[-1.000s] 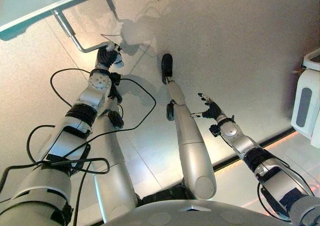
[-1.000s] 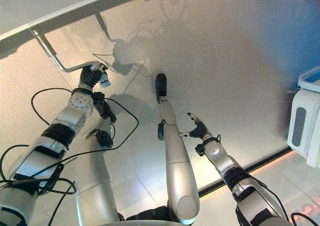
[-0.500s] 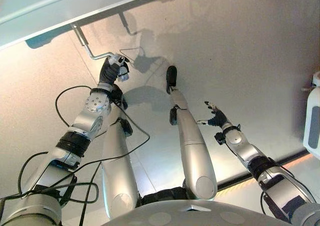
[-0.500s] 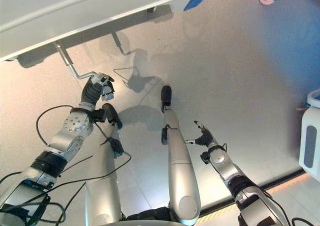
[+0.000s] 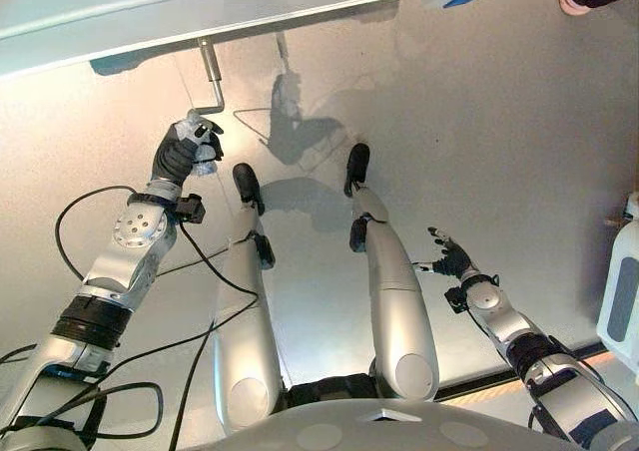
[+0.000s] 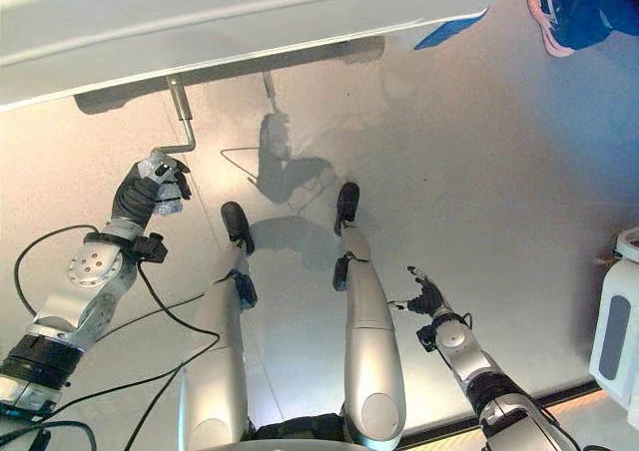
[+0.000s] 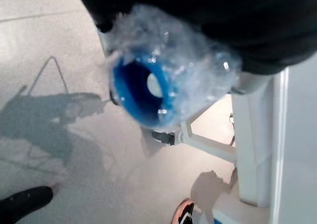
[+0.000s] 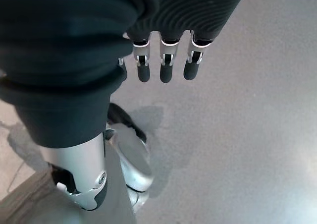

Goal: Raise the hospital bed

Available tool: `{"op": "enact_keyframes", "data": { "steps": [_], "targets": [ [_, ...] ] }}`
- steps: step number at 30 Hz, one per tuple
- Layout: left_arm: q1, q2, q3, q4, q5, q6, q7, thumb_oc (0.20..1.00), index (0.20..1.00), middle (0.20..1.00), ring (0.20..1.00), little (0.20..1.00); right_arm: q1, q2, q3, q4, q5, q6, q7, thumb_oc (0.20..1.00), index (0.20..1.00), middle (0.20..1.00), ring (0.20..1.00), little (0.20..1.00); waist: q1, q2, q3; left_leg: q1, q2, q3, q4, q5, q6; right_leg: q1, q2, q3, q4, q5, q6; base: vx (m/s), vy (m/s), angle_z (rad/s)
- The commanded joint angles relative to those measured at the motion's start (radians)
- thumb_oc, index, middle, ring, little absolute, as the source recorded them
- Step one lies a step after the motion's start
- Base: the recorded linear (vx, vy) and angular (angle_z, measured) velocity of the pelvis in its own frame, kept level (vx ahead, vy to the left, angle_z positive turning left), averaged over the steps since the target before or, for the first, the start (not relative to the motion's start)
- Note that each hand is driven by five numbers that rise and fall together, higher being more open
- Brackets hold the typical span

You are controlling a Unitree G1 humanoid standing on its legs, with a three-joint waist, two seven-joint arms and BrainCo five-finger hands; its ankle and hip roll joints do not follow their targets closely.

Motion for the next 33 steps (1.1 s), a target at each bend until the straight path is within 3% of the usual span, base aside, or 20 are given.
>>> {"op": "enact_keyframes", "data": {
  "steps": [1,11,14,16,23,33],
  "targets": [
    [0.147,0.036,0.086,-0.168,0.068,-0.138,0.016,0.2,0.2,0.2,0.2,0.2,0.092,-0.052,-0.025,0.013,-0.001,-0.001,0.005,1.0,1.0,1.0,1.0,1.0,0.042,0.065,-0.026,-0.055,-0.035,0.017,0.053,-0.035,0.0,0.024,-0.059,0.022,-0.027,0.017,0.182,0.05,0.162,0.1],
    [0.049,-0.001,0.093,0.079,0.171,-0.117,0.103,0.2,0.2,0.2,0.2,0.2,0.043,-0.029,0.01,-0.016,-0.006,-0.007,-0.002,1.0,1.0,1.0,1.0,1.0,0.032,-0.001,-0.026,-0.172,-0.034,0.015,0.167,-0.104,0.014,0.006,-0.077,0.022,-0.084,0.042,0.201,0.05,0.128,0.02],
    [-0.096,-0.014,0.073,0.31,0.211,-0.078,0.163,0.2,0.2,0.2,0.2,0.2,0.015,-0.018,0.033,-0.019,0.0,-0.007,-0.008,1.0,1.0,1.0,1.0,1.0,0.01,-0.04,-0.026,-0.221,-0.028,0.014,0.217,-0.13,0.018,-0.014,-0.081,0.018,-0.086,0.048,0.206,0.04,0.1,0.01],
    [-0.213,0.021,0.042,0.449,0.242,-0.065,0.182,0.2,0.2,0.2,0.2,0.2,0.001,-0.009,0.056,-0.046,0.012,-0.013,-0.007,1.0,1.0,1.0,1.0,1.0,-0.011,-0.076,-0.026,-0.246,-0.021,0.014,0.245,-0.147,0.02,-0.026,-0.076,0.019,-0.096,0.053,0.208,0.03,0.06,-0.02],
    [-0.447,0.032,-0.025,0.788,0.201,-0.017,0.193,0.2,0.2,0.2,0.2,0.2,-0.037,0.011,0.113,-0.058,0.046,-0.02,-0.008,1.0,1.0,1.0,1.0,1.0,-0.058,-0.132,-0.026,-0.284,-0.004,0.016,0.301,-0.183,0.026,-0.068,-0.068,0.033,-0.088,0.053,0.207,0.03,0.038,-0.08],
    [-0.575,0.0,-0.139,0.892,0.3,0.024,0.192,0.2,0.2,0.2,0.2,0.2,-0.067,0.01,0.161,-0.075,0.072,-0.028,-0.009,1.0,1.0,1.0,1.0,1.0,-0.085,-0.147,-0.026,-0.302,-0.001,0.028,0.324,-0.188,0.037,-0.135,-0.057,0.066,-0.045,0.042,0.197,0.0,-0.006,-0.09]
  ]
}}
